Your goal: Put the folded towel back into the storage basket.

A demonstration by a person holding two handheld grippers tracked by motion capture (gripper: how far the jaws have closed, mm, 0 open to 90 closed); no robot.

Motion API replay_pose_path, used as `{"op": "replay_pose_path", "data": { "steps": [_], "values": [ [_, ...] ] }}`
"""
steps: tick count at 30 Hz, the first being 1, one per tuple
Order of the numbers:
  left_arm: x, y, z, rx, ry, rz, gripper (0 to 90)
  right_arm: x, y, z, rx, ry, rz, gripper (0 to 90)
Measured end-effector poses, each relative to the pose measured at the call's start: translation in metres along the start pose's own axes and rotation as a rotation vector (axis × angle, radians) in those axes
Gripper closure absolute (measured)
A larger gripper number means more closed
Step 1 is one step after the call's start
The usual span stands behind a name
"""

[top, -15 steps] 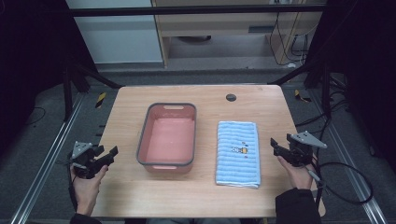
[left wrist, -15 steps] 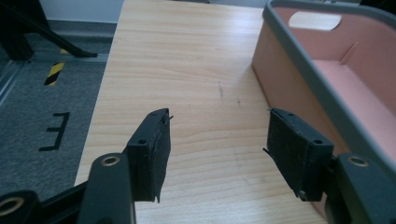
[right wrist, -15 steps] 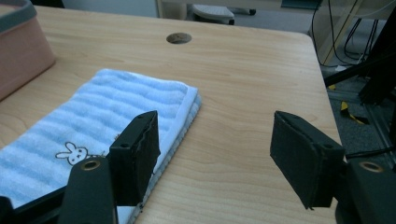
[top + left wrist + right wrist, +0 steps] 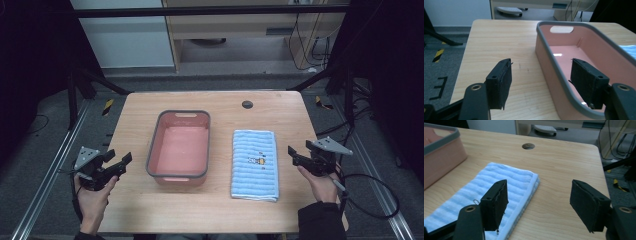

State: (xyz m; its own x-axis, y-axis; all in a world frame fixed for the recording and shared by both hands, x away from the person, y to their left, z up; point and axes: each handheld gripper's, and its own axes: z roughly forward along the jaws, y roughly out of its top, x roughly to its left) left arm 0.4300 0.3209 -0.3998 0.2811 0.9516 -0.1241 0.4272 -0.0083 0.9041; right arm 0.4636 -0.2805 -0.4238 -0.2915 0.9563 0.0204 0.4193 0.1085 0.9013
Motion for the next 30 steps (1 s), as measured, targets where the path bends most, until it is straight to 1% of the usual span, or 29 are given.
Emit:
{"op": "replay_pose_path", "data": {
  "steps": [2,5,6,8,10,12,13,15,16,19,20,21,22,23,24,25,26,29,30],
  "values": [
    [-0.004,0.004,-0.003,-0.022,-0.003,0.007,32.7,0.001,0.001,0.0,-0.003,0.003,-0.008,30.0],
    [-0.011,0.009,-0.006,-0.033,-0.019,0.021,32.3,0.007,0.008,-0.001,-0.007,0.025,-0.018,29.2],
    [-0.014,0.011,-0.007,-0.031,-0.021,0.024,32.4,0.008,0.009,-0.001,-0.011,0.028,-0.022,29.2],
    [-0.019,0.012,-0.005,-0.027,-0.031,0.027,32.8,0.011,0.012,0.0,-0.002,0.035,-0.031,29.1],
    [-0.02,0.013,-0.004,-0.025,-0.034,0.028,33.2,0.013,0.013,0.001,0.001,0.035,-0.038,29.1],
    [-0.025,0.013,-0.001,-0.023,-0.043,0.034,33.2,0.017,0.018,0.003,0.009,0.042,-0.057,28.7],
    [-0.03,0.014,0.001,-0.022,-0.049,0.044,33.2,0.018,0.02,0.003,0.005,0.042,-0.069,28.6],
    [-0.035,0.015,0.003,-0.023,-0.056,0.047,33.1,0.019,0.025,0.003,0.002,0.044,-0.069,28.3],
    [-0.035,0.015,0.003,-0.023,-0.056,0.047,33.1,0.019,0.027,0.003,0.001,0.043,-0.067,28.3],
    [-0.045,0.017,0.006,-0.027,-0.072,0.054,33.2,0.02,0.033,0.003,-0.011,0.037,-0.07,28.0],
    [-0.052,0.018,0.009,-0.032,-0.082,0.062,33.2,0.02,0.034,0.003,-0.011,0.04,-0.068,27.8],
    [-0.052,0.018,0.009,-0.032,-0.082,0.062,33.2,0.02,0.035,0.003,-0.014,0.04,-0.067,27.7],
    [-0.056,0.018,0.011,-0.035,-0.088,0.062,33.2,0.02,0.035,0.003,-0.014,0.04,-0.067,27.7],
    [-0.064,0.018,0.015,-0.032,-0.098,0.065,33.6,0.019,0.037,0.004,-0.021,0.043,-0.062,27.5],
    [-0.064,0.018,0.015,-0.032,-0.098,0.065,33.6,0.019,0.037,0.004,-0.023,0.043,-0.06,27.5],
    [-0.072,0.018,0.018,-0.033,-0.11,0.074,33.8,0.018,0.038,0.004,-0.023,0.044,-0.057,27.5],
    [-0.072,0.018,0.018,-0.033,-0.11,0.074,34.0,0.018,0.038,0.005,-0.021,0.046,-0.054,27.5],
    [-0.082,0.018,0.023,-0.032,-0.126,0.085,34.4,0.017,0.038,0.007,-0.006,0.045,-0.059,27.4],
    [-0.089,0.019,0.026,-0.033,-0.134,0.09,34.7,0.016,0.039,0.008,-0.008,0.045,-0.063,27.4]
  ]
}}
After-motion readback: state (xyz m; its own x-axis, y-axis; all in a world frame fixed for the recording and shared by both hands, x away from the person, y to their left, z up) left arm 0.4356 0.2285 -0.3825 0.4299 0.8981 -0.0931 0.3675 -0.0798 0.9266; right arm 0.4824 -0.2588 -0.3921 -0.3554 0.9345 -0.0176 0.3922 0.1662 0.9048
